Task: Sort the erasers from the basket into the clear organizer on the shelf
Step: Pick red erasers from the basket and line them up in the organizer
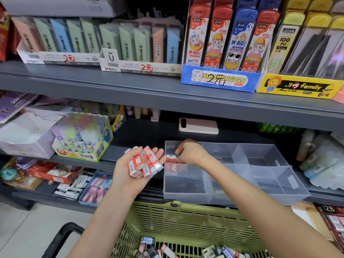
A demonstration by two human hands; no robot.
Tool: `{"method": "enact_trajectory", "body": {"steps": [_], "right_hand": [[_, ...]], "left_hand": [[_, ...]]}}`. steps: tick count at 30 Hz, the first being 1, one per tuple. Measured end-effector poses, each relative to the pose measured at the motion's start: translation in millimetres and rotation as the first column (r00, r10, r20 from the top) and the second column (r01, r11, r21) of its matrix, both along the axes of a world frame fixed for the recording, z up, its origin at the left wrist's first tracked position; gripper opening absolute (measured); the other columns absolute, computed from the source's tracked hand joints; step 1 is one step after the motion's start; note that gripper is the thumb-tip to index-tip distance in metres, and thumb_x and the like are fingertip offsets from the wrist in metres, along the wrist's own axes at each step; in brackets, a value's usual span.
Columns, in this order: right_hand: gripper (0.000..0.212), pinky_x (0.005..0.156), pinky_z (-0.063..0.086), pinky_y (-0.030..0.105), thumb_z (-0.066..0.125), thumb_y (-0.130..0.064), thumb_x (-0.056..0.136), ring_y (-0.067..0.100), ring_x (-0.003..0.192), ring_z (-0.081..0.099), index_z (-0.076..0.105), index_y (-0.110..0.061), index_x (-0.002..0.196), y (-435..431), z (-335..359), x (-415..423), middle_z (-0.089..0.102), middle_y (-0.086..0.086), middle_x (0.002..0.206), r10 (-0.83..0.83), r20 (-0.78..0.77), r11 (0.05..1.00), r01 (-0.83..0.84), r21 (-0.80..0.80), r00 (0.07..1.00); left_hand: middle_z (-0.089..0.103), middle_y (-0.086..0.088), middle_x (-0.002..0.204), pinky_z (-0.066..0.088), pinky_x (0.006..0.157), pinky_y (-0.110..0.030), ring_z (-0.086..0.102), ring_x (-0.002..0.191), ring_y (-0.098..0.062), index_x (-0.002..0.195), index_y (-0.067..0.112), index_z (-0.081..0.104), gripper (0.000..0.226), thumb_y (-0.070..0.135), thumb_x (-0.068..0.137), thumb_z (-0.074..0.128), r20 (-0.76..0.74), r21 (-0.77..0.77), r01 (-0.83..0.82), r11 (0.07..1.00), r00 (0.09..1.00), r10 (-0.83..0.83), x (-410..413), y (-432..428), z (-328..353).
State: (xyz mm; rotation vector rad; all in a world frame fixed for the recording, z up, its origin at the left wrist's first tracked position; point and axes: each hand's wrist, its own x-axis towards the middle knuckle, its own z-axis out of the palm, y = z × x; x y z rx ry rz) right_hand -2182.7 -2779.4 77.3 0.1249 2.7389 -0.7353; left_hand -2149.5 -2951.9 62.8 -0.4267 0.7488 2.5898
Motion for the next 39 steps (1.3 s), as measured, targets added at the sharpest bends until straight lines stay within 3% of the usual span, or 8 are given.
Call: {"method": "enact_trajectory", "body": {"steps": [5,11,16,23,26,29,33,39], "right_hand": [[0.039,0.063,0.053,0.032,0.056,-0.041,0.088,0.021,0.062,0.062,0.069,-0.008,0.07,-21,20,27,0.067,0.008,0.064,-0.074,-0.338,0.972,-0.008,-0.235,0.938],[0.022,0.051,0.047,0.02,0.072,-0.028,0.08,0.007,0.054,0.054,0.068,-0.008,0.072,-32,30,47,0.063,0.002,0.062,-0.028,-0.125,0.89,-0.032,-0.454,0.992],[0.006,0.044,0.04,0.018,0.07,-0.017,0.081,0.005,0.048,0.05,0.07,-0.01,0.08,0,36,59,0.06,-0.001,0.059,-0.035,0.031,0.697,0.047,-0.716,0.999],[0.013,0.062,0.051,0.033,0.064,-0.023,0.083,0.019,0.061,0.061,0.062,-0.011,0.081,86,28,65,0.064,0.001,0.066,-0.279,-0.176,0.858,0.163,-0.487,0.944],[0.032,0.07,0.052,0.036,0.06,-0.045,0.083,0.022,0.07,0.063,0.061,-0.014,0.077,107,23,65,0.066,0.002,0.068,-0.251,-0.253,0.944,0.179,-0.278,0.934],[0.016,0.064,0.042,0.026,0.068,-0.03,0.082,0.015,0.069,0.056,0.065,-0.014,0.084,115,21,60,0.063,-0.001,0.073,-0.2,-0.277,0.971,0.152,-0.185,0.94],[0.033,0.051,0.028,0.025,0.077,-0.026,0.072,0.012,0.054,0.039,0.057,-0.01,0.052,115,26,49,0.046,-0.001,0.053,-0.234,-0.199,0.951,0.181,-0.251,0.952],[0.039,0.056,0.042,0.021,0.066,-0.034,0.081,0.018,0.058,0.057,0.053,-0.014,0.051,99,14,26,0.055,0.001,0.054,-0.12,0.005,0.987,0.119,0.106,0.993]], "left_hand": [[0.07,-0.025,0.093,0.051,0.08,-0.057,0.068,0.094,-0.041,0.108,-0.004,0.056,0.038,0.007,0.072,0.064,0.002,0.062,-0.071,0.996,0.997,0.071,-2,-3,-1],[0.069,-0.026,0.102,0.049,0.09,-0.052,0.066,0.101,-0.038,0.069,-0.001,0.076,0.017,0.008,0.071,0.061,-0.103,0.013,0.015,1.0,0.995,-0.014,1,5,8],[0.067,-0.029,0.105,0.053,0.086,-0.053,0.066,0.102,-0.04,0.082,-0.002,0.066,0.015,0.005,0.07,0.061,-0.153,0.016,0.035,0.999,0.988,-0.033,4,13,20],[0.066,-0.031,0.106,0.047,0.092,-0.056,0.065,0.1,-0.045,0.095,0.002,0.054,0.026,0.005,0.07,0.06,-0.137,-0.03,0.036,0.999,0.99,-0.04,5,24,22],[0.066,-0.031,0.105,0.051,0.088,-0.056,0.066,0.099,-0.043,0.09,0.002,0.055,0.022,0.004,0.068,0.06,-0.162,-0.107,0.044,0.993,0.985,-0.061,7,30,20],[0.067,-0.031,0.103,0.052,0.081,-0.058,0.066,0.098,-0.043,0.087,0.002,0.055,0.02,0.004,0.068,0.06,-0.168,-0.169,0.051,0.984,0.983,-0.08,8,33,19],[0.068,-0.03,0.099,0.055,0.077,-0.055,0.067,0.095,-0.043,0.087,0.001,0.055,0.022,0.004,0.066,0.06,-0.139,-0.196,0.046,0.979,0.987,-0.075,8,35,19],[0.068,-0.03,0.1,0.056,0.076,-0.053,0.067,0.094,-0.043,0.085,0.002,0.055,0.019,0.004,0.067,0.059,-0.109,-0.21,0.043,0.977,0.992,-0.067,8,34,15]]}}
